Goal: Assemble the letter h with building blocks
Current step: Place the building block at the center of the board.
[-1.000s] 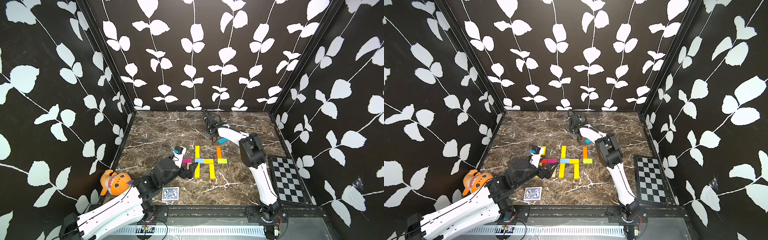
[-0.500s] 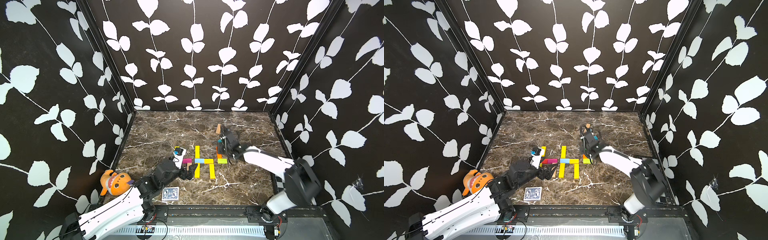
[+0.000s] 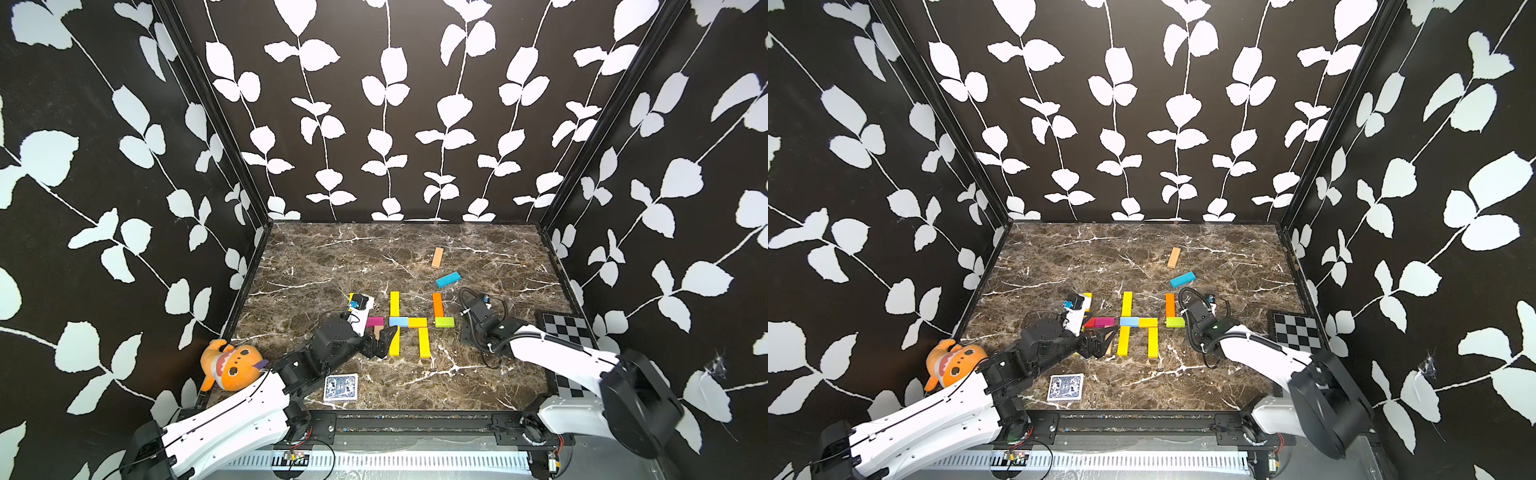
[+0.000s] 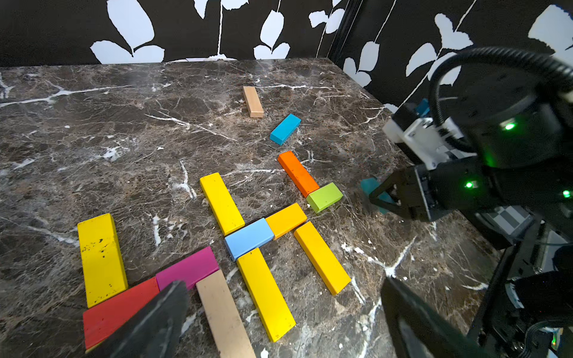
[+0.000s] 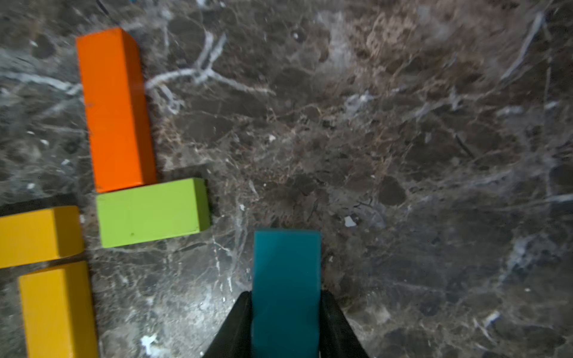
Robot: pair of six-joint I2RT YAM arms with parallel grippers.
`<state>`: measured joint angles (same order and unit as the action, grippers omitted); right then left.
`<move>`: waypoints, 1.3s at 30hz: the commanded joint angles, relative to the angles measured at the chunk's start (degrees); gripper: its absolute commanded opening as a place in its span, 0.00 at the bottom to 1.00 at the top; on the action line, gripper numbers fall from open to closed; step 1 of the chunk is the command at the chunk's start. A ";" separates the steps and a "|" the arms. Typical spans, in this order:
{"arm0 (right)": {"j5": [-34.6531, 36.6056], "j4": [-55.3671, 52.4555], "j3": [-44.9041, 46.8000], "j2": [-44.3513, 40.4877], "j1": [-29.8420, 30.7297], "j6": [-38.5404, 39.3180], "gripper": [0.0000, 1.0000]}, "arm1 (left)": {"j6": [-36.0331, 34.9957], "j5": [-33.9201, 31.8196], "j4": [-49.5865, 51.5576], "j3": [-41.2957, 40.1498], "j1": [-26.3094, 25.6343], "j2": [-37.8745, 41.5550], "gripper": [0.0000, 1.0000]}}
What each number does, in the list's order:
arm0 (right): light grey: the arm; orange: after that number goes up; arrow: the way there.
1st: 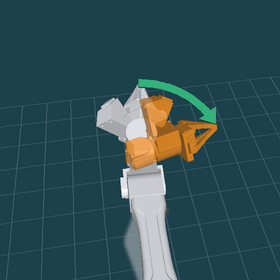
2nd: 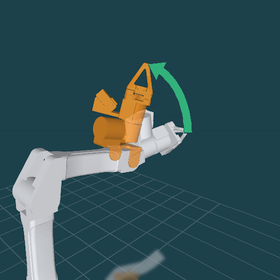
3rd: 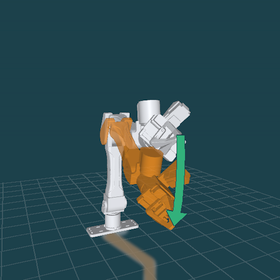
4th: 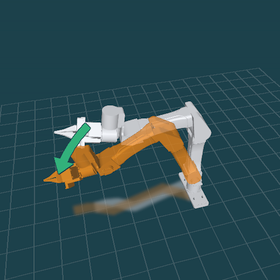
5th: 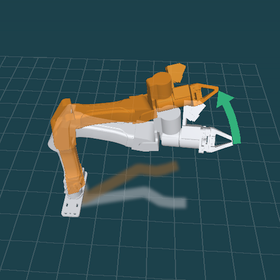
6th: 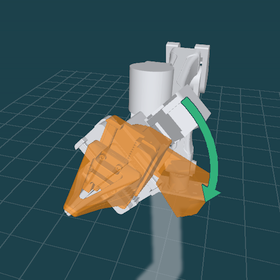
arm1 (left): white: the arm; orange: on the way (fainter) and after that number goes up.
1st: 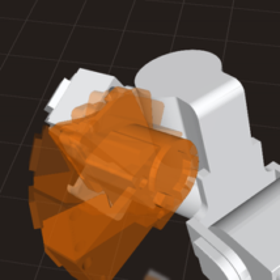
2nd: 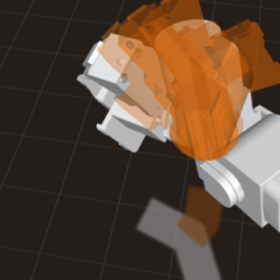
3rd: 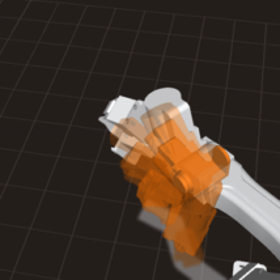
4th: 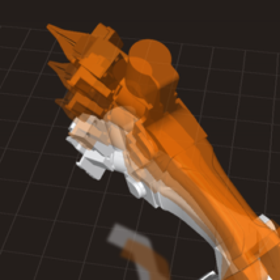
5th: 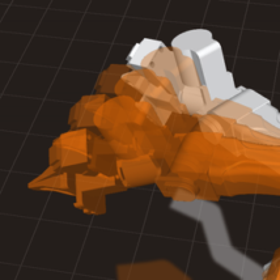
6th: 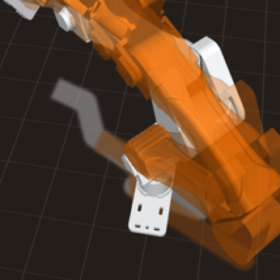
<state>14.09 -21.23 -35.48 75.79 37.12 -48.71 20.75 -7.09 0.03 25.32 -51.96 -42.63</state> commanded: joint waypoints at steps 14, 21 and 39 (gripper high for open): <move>4.49 -4.00 2.21 -5.75 -1.97 -6.17 0.75 | -0.19 0.93 -1.66 -0.27 0.20 -0.17 0.99; 6.45 -13.14 2.21 -7.60 -3.57 -6.97 0.75 | -0.62 0.76 -1.69 -0.24 0.19 -0.04 0.99; -1.68 -11.27 1.01 -2.82 -1.45 -5.94 0.76 | -0.99 0.53 -1.28 0.36 0.20 -0.23 0.99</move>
<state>12.36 -31.53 -33.71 74.22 35.27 -53.95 20.36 -6.50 -0.36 25.32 -51.96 -42.81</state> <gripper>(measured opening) 0.753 0.990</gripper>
